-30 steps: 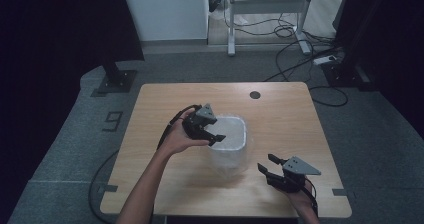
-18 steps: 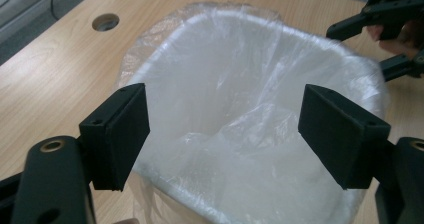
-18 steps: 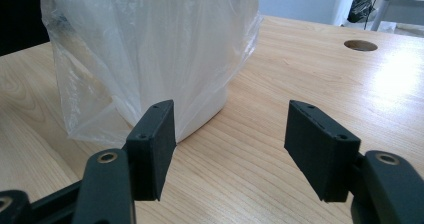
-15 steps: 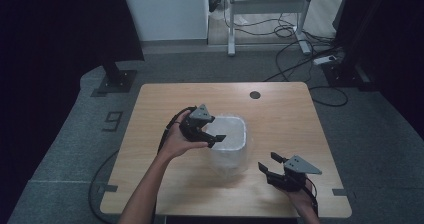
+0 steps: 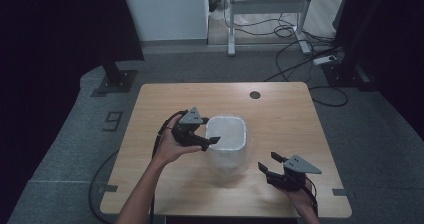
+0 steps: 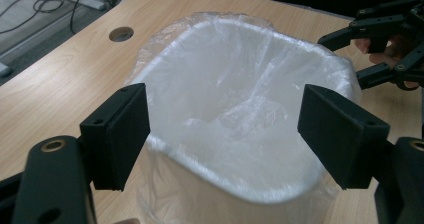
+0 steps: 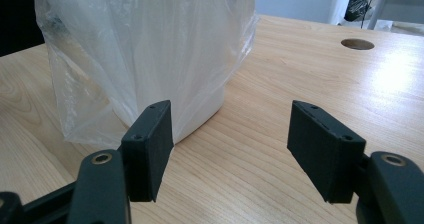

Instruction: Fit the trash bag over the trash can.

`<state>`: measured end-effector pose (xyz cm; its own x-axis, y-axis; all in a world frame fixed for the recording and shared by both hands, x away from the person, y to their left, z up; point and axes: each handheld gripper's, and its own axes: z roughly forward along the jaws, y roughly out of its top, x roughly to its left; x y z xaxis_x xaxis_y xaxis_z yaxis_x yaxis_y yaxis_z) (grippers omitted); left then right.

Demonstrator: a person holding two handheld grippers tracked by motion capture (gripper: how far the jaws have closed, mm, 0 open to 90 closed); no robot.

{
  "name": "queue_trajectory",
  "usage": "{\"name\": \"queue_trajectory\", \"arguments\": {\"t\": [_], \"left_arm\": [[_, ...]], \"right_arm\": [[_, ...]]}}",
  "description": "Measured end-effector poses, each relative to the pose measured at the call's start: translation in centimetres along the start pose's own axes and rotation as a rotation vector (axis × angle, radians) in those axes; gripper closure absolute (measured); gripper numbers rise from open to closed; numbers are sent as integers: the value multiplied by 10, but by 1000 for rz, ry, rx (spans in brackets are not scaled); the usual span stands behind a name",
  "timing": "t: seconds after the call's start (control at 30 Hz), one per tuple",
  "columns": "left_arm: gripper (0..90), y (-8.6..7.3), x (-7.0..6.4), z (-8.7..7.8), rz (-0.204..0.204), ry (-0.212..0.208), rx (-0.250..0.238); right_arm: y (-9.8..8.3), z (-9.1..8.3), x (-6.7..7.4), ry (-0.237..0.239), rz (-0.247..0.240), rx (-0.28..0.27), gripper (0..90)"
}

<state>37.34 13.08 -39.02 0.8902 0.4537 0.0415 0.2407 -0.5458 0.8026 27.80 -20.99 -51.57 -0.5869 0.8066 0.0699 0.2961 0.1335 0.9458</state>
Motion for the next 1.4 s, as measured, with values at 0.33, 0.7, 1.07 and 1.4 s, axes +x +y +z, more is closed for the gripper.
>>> {"name": "queue_trajectory", "arguments": {"t": [0.33, 0.7, 1.07, 1.4], "left_arm": [[209, -12, -6, -19, -1, 25, -39], [208, -38, -11, -39, -29, 61, -63], [208, -74, -14, -54, -78, 88, -65], [209, -114, -16, -56, -141, 87, -52]], "right_arm": [[-2, 1, 0, -2, -4, 11, 345], [-3, 2, 1, -6, -9, 21, 345], [-4, 3, 1, -3, -16, 30, 344], [-7, 6, 2, -2, -17, 45, 344]]}}
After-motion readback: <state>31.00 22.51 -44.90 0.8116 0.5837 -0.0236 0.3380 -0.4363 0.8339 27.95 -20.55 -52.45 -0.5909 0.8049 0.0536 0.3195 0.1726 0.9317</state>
